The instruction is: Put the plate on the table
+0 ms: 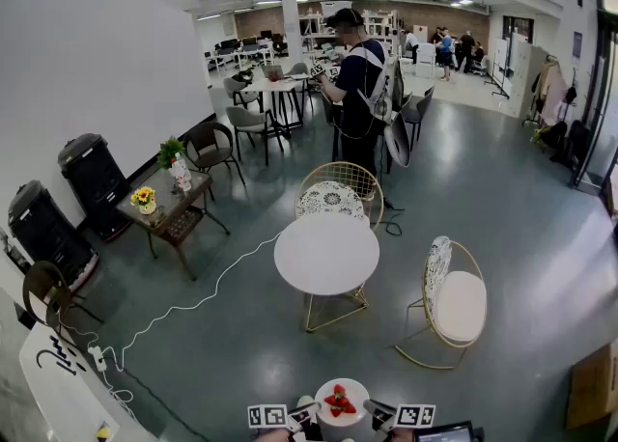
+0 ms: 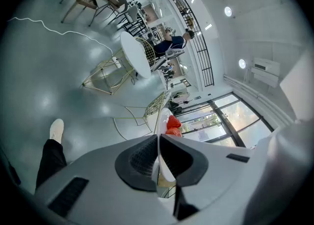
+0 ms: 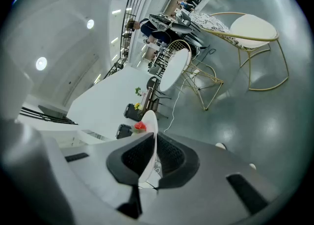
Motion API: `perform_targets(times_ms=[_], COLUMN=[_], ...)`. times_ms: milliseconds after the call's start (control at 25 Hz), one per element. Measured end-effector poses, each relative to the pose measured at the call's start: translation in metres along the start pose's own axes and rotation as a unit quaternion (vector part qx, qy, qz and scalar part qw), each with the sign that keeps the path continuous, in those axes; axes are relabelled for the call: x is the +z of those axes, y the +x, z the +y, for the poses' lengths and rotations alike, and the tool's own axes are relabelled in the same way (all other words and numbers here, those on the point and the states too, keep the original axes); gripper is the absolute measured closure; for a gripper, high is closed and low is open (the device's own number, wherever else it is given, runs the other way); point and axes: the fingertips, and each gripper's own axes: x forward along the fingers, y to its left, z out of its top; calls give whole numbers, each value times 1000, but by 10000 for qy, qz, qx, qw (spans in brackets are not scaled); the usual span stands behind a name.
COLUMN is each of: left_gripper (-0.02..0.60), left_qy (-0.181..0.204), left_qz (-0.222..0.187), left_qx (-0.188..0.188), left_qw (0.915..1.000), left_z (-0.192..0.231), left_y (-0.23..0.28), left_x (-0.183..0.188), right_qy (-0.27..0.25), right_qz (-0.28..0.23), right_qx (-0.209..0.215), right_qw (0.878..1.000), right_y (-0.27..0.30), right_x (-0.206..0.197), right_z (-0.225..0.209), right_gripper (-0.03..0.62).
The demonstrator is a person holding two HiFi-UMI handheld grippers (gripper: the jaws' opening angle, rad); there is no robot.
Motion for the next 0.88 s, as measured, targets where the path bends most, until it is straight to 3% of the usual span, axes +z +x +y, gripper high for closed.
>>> perform_targets(times_ms=[200, 400, 480, 640, 880], left_gripper=[563, 563, 563, 563, 563], left_qy=[364, 335, 336, 115, 207], left_qz=[-37, -298, -342, -462, -552], left_qx=[-6, 346, 329, 176, 435], left_qw=[9993, 9984, 9983, 9987, 9973], left_z=[-9, -14, -20, -30, -17], left_y=[2, -9, -11, -15, -19], left_x=[-15, -10, -9, -12, -19], right_qy=[-362, -898, -1053, -1038, -1071], right_qz=[23, -118, -105, -40, -39], right_qx=[-125, 59, 58, 169, 65], right_qw=[9993, 9959, 9944, 9945, 9942], right_y=[-15, -17, -18, -19, -16], right_x=[-8, 5, 8, 9, 5], right_z=[-9, 11, 15, 26, 16], right_gripper=[572, 572, 572, 572, 572])
